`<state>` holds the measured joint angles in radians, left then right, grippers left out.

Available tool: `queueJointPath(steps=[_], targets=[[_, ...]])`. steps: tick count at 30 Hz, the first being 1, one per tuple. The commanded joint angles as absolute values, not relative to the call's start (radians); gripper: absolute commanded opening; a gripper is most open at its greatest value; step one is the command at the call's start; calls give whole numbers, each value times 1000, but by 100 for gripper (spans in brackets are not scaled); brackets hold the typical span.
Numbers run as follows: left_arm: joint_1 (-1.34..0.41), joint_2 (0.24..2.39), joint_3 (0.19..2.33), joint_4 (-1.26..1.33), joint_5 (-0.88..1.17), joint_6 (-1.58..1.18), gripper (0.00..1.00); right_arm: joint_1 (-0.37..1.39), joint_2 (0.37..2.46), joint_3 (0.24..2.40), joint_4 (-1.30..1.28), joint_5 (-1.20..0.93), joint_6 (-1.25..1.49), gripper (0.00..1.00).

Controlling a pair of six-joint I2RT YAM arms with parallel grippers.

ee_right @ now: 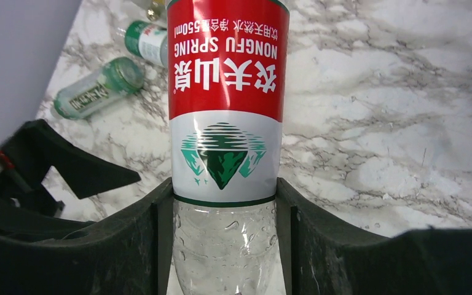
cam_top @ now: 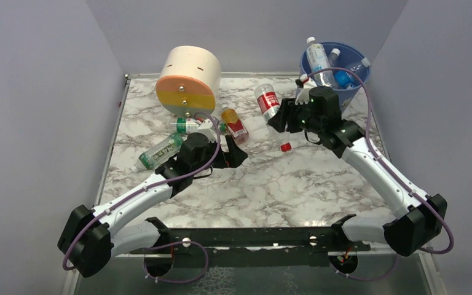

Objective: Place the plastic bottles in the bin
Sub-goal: Place the plastic bottle in the trash bin.

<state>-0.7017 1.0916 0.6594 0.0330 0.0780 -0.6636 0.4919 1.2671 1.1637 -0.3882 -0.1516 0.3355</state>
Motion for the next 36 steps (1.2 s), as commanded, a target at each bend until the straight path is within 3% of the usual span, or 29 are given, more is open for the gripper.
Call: queueJointPath(steps=[1, 10, 28, 36], targets=[[-695, 1085, 626, 76, 167, -652, 99, 500, 1247, 1272, -432, -141, 350, 56], [-695, 1144, 594, 142, 293, -685, 99, 464, 1381, 1526, -475, -14, 287, 57], [-718, 1001, 584, 116, 407, -714, 99, 82, 1663, 1920, -422, -190, 351, 56], [-718, 942, 600, 79, 429, -718, 99, -40, 1746, 1946, -353, -261, 426, 56]])
